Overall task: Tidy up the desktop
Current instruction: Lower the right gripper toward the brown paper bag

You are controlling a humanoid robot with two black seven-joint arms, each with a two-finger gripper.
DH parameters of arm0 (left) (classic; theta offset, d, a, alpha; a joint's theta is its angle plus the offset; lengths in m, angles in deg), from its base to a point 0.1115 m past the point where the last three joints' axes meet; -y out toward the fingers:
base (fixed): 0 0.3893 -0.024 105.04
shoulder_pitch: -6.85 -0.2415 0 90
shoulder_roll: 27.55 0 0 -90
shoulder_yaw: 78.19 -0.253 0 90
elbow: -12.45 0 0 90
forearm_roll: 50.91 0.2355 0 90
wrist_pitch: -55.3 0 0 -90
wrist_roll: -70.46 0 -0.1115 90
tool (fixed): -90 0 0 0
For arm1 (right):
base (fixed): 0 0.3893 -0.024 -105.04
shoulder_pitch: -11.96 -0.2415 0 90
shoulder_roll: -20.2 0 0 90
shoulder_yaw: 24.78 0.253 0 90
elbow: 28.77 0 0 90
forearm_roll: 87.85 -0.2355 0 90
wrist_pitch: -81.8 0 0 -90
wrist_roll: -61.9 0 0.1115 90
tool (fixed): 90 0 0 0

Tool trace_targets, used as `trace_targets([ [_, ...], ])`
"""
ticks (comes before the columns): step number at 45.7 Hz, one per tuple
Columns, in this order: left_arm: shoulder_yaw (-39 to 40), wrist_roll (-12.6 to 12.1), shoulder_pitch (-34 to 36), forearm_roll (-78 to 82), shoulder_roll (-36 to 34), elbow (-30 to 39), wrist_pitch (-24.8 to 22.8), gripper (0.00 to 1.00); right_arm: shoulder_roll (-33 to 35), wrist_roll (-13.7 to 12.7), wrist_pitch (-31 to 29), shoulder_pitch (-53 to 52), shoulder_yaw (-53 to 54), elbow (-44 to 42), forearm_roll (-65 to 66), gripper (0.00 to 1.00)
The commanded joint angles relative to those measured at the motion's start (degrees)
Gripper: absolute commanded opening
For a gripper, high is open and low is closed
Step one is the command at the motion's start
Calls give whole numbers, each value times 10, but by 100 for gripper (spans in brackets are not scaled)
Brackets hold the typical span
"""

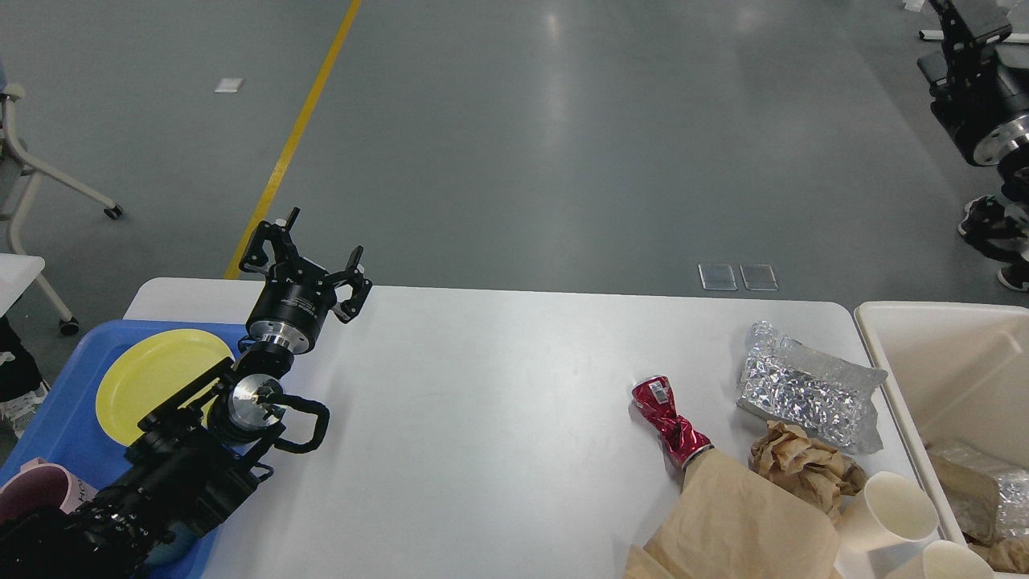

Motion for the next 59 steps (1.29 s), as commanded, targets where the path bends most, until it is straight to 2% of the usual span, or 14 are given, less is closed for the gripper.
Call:
trace_targets([
  [1,1,0,0,0,0,0,0,96,11,0,0,-37,-133,64,1,100],
  [9,1,0,0,0,0,0,0,96,11,0,-19,-67,-180,85,1,100],
  [19,1,0,1,0,0,0,0,96,9,0,-89,-79,-244,106,1,100],
  [25,1,0,0,0,0,0,0,96,7,-1,-179,-131,-277,179,3,100],
  [31,1,-1,0,0,0,0,0,96,-6,-1,-288,-173,-289,192,11,100],
  [35,0,0,0,0,0,0,0,96,0,-1,-329,-186,-297,199,11,100],
  [39,1,0,0,0,0,0,0,96,-1,-2,-340,-197,-334,220,28,100],
  [42,1,0,0,0,0,0,0,96,-13,-26,-343,-224,-378,247,50,100],
  [43,1,0,0,0,0,0,0,96,-26,-63,-344,-250,-414,283,55,100],
  [45,0,0,0,0,0,0,0,96,-39,-107,-338,-281,-455,321,55,100],
  [49,0,0,0,0,0,0,0,96,-66,-170,-334,-360,-492,427,55,100],
  [52,0,0,0,0,0,0,0,96,-84,-185,-333,-395,-495,492,55,100],
  [59,0,0,0,0,0,0,0,96,-187,-188,-332,-456,-501,599,38,100],
])
